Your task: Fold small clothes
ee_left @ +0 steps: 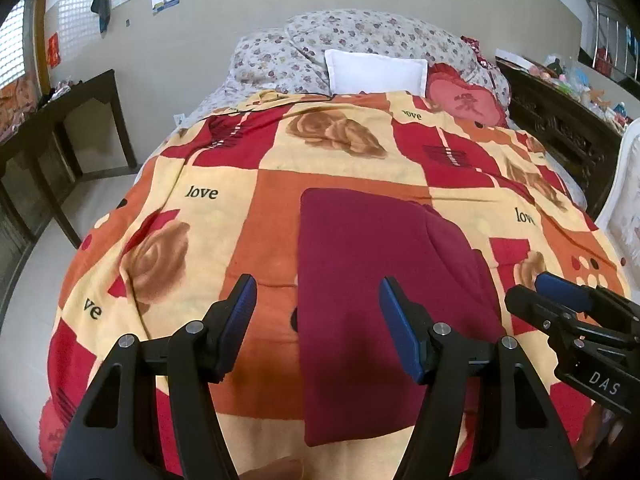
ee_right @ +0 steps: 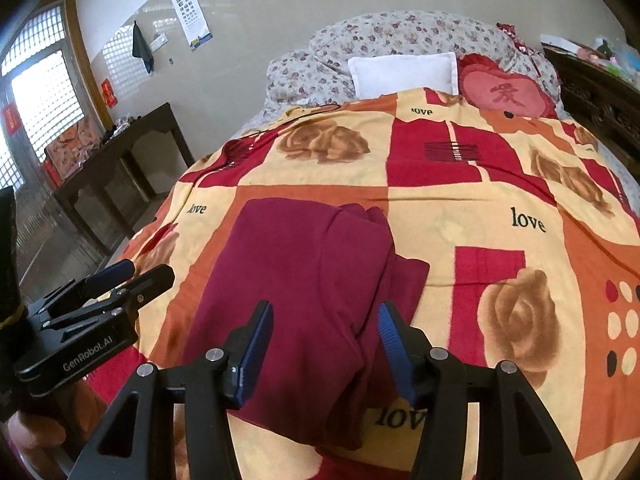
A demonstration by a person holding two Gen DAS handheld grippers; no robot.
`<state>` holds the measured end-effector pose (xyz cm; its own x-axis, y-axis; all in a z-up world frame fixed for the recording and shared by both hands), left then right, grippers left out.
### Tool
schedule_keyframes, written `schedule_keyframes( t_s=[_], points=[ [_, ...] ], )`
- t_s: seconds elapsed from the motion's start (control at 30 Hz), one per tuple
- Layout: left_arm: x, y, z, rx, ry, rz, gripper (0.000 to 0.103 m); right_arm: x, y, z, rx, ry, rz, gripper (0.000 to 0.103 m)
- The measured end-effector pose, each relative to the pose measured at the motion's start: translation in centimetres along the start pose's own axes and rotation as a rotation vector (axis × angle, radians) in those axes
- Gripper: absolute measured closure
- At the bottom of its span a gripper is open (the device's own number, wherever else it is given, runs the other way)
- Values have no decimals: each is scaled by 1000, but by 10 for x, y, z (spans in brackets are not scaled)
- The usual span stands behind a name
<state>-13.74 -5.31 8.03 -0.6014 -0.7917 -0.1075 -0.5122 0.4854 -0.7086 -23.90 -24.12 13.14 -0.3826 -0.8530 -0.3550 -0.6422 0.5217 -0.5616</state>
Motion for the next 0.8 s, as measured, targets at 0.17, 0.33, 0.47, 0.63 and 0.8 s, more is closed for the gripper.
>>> schedule_keyframes(
  t_s=[0.17,0.33,0.47,0.63,0.8],
  points=[
    [1,1,0,-7,0,-5,39,-4,1,3,-7,-5,-15,47],
    [1,1,3,-15,-2,-3,39,-4,2,7,-23,-10,-10,46],
    [0,1,4,-16,-2,-2,39,-3,2,9,-30,-10,-5,46],
    [1,3,8,-26,-1,0,39,-1,3,12,-40,-10,3,46],
    [2,4,13,-35,0,-1,39,-1,5,15,-48,-12,3,46]
  ],
)
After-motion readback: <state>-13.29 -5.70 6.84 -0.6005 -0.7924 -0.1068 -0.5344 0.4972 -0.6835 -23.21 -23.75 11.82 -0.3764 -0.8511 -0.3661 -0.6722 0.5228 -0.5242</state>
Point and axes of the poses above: each gripper's, at about its wrist camera, not at the fingertips, and z roughly the way its jaws point, x to its right, y to its underside, the point moved 7 cm from there along z, roughly the way its jaws point, and after that the axes turned 11 degrees about z, right-handed, at the moved point
